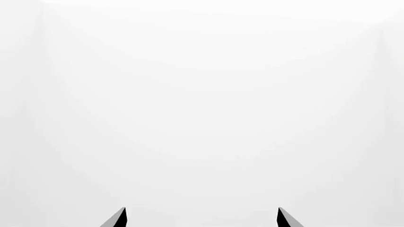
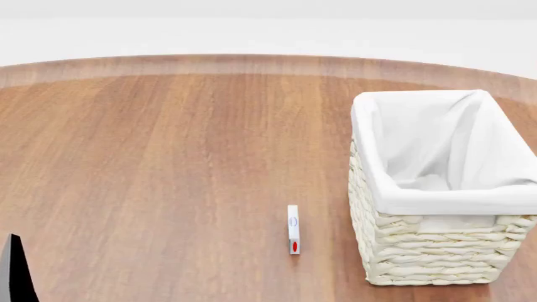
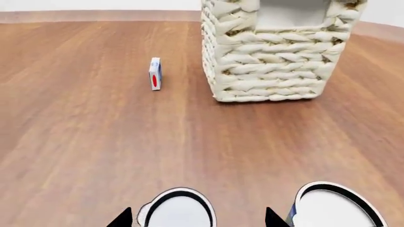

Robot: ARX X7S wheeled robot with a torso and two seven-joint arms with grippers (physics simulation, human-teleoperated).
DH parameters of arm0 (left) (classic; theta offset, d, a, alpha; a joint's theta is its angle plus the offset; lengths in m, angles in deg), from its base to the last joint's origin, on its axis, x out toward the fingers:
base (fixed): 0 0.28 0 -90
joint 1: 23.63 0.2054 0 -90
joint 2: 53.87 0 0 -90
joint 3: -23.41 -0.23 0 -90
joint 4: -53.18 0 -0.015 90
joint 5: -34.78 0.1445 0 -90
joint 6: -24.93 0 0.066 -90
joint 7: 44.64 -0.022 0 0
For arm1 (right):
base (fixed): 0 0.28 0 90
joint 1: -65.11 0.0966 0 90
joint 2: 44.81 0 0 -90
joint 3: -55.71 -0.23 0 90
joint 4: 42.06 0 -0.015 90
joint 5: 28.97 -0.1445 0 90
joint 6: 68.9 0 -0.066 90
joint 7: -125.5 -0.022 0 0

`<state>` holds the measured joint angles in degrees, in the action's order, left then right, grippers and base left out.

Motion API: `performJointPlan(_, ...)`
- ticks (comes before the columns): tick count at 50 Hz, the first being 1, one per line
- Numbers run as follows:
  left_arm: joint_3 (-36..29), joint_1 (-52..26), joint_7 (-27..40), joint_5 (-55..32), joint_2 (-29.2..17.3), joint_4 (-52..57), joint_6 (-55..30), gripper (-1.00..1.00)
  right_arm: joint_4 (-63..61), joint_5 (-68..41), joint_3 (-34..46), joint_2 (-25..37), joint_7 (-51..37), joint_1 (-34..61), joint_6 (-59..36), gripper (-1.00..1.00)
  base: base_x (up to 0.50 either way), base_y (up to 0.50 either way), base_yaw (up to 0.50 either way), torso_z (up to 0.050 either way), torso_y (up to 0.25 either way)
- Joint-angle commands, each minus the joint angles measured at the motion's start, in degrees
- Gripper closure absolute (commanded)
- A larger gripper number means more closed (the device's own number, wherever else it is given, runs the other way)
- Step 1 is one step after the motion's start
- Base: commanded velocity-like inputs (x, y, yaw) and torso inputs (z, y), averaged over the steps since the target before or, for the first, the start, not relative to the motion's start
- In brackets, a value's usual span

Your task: Pick up the tomato sauce, and put it in the basket.

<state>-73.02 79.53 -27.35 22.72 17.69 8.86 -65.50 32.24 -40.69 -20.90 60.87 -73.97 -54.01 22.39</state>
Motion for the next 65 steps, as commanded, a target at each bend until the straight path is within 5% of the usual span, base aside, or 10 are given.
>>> performJointPlan(1, 0.3, 0.4, 0.4, -0.2, -0.4, 0.2, 0.3, -1.00, 0.4, 0.4, 1.1, 0.3, 0.3, 0.3, 0.4, -1.00, 0.00, 0.00, 0.00, 0.000, 0.000)
performJointPlan(36, -0.6, -0.6, 1.4, 0.1, -0.9, -1.0, -0.1, -1.00, 1.8, -1.2, 2.4, 0.8, 0.8, 3.5, -1.5, -1.00, 0.00, 0.00, 0.00, 0.000, 0.000)
performJointPlan(65, -0.6, -0.4, 2.2, 0.1, -1.6, -1.5, 0.4, -1.00, 14.8, -1.6, 3.3, -1.0, 2.4, 5.9, 4.1, -1.00, 0.00, 0.00, 0.00, 0.000, 0.000)
